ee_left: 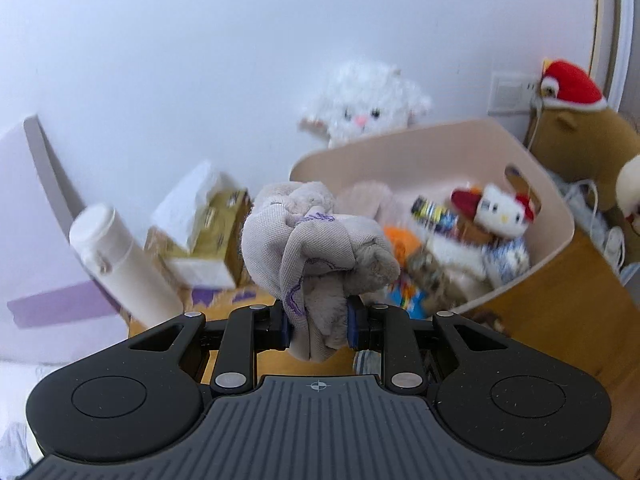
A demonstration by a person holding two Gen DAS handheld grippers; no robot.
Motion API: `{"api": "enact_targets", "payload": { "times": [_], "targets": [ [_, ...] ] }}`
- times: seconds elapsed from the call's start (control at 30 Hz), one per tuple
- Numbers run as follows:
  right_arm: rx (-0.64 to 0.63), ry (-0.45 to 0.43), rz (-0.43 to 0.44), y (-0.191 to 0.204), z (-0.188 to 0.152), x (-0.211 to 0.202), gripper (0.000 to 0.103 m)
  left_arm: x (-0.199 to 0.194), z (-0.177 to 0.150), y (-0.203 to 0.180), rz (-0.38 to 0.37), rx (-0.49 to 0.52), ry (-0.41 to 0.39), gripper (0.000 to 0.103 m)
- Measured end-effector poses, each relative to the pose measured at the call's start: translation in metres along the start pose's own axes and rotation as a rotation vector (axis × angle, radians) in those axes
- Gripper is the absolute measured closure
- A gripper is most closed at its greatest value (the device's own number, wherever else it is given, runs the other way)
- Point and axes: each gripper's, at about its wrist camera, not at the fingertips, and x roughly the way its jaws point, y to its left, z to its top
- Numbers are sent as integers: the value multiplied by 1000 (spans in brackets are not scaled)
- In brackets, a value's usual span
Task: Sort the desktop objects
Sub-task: 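Carry the grey cloth and white hat into the basket and open both tools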
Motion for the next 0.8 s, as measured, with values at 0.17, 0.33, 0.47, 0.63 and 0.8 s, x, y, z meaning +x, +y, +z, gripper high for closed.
{"api": "enact_targets", "payload": {
  "times": [0.17,0.33,0.47,0.63,0.8],
  "targets": [
    [-3,-45,-19,-6,22,3,76,-4,26,-4,-14,33,-50,78],
    [-19,-70,-34,-12,42,12,76,2,47,-11,-30,74,-77,78],
    [-29,-76,-44,-13,56,26,76,12,59,-21,-51,113,-86,78],
    [-34,-65,-47,-9,70,53,76,31,70,-35,-85,147,-65,78],
    [-17,-33,-31,-1,73,86,75,54,71,-54,-117,182,-32,78]
  ]
}}
